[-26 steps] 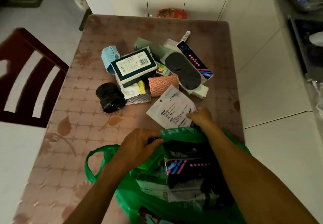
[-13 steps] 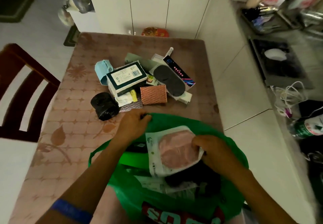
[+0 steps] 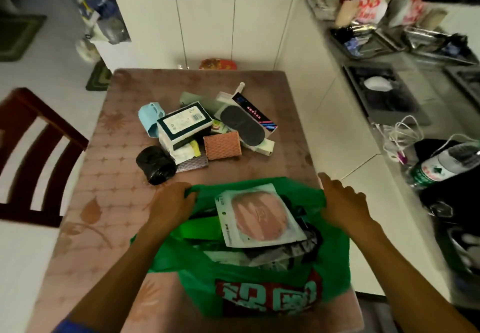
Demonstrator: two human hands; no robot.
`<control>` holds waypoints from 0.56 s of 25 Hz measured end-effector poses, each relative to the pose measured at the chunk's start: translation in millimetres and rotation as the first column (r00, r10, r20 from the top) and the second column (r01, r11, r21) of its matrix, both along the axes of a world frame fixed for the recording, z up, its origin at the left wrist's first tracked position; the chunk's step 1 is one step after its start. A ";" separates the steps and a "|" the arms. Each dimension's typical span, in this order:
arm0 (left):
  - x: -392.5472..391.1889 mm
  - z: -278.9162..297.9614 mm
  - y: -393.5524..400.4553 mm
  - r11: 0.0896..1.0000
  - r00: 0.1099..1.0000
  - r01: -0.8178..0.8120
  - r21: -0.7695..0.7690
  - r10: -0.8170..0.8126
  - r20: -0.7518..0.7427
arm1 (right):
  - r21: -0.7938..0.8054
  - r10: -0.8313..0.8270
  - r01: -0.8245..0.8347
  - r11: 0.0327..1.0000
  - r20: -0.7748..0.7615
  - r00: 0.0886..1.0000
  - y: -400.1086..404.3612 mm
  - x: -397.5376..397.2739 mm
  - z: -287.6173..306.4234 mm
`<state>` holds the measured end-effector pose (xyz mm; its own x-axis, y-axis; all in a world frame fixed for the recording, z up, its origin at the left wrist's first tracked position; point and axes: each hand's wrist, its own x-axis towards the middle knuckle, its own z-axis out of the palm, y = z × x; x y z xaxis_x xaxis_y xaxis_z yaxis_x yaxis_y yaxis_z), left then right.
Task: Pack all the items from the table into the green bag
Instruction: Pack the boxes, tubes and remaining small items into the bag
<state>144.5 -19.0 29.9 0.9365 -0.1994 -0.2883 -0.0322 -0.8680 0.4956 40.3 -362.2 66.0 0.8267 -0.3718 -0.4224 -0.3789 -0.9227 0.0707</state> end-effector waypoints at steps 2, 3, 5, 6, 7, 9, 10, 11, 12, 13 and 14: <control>-12.3 1.1 -5.5 0.995 0.997 -0.058 -0.084 0.062 0.052 | 0.232 -0.118 0.093 0.968 0.093 0.989 4.7 -0.1 -6.3; -17.0 4.3 -10.7 0.983 0.992 -0.092 -0.161 0.105 0.075 | 0.376 -0.219 0.143 0.916 0.168 0.961 10.4 -1.0 -6.3; -12.4 27.5 -21.1 0.925 0.964 -0.177 -0.336 0.232 0.132 | 0.582 -0.422 0.155 0.798 0.357 0.833 18.2 3.6 12.8; -6.6 43.9 -24.5 0.900 0.947 -0.187 -0.394 0.271 0.170 | 0.640 -0.489 0.120 0.759 0.440 0.753 19.6 4.6 30.5; -3.1 60.9 -25.4 0.888 0.930 -0.176 -0.425 0.291 0.222 | 0.689 -0.536 0.063 0.722 0.498 0.682 19.0 4.0 50.0; -8.6 86.7 -19.8 0.872 0.899 -0.151 -0.466 0.317 0.303 | 0.774 -0.612 -0.038 0.632 0.529 0.588 15.1 -3.3 79.7; -16.4 90.6 -14.4 0.869 0.899 -0.149 -0.473 0.319 0.302 | 0.802 -0.638 -0.053 0.595 0.511 0.576 11.9 -8.4 83.7; -24.0 89.2 -9.2 0.876 0.913 -0.153 -0.458 0.302 0.273 | 0.810 -0.648 -0.023 0.586 0.486 0.587 9.0 -12.0 81.9; -29.8 83.7 -5.3 0.900 0.932 -0.154 -0.407 0.269 0.242 | 0.799 -0.641 0.035 0.601 0.455 0.619 5.0 -13.0 74.1; -32.4 75.7 -3.4 0.935 0.947 -0.130 -0.329 0.215 0.238 | 0.774 -0.625 0.100 0.625 0.420 0.658 0.8 -13.1 64.1; -32.2 69.9 -4.8 0.963 0.954 -0.082 -0.258 0.151 0.259 | 0.743 -0.608 0.149 0.652 0.396 0.688 -4.1 -12.2 55.8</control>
<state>112.3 -23.8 99.7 0.9930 -0.1156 0.0253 -0.1021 -0.7293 0.6766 28.1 -366.4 121.7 0.8136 -0.5539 -0.1768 -0.4482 -0.4036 -0.7976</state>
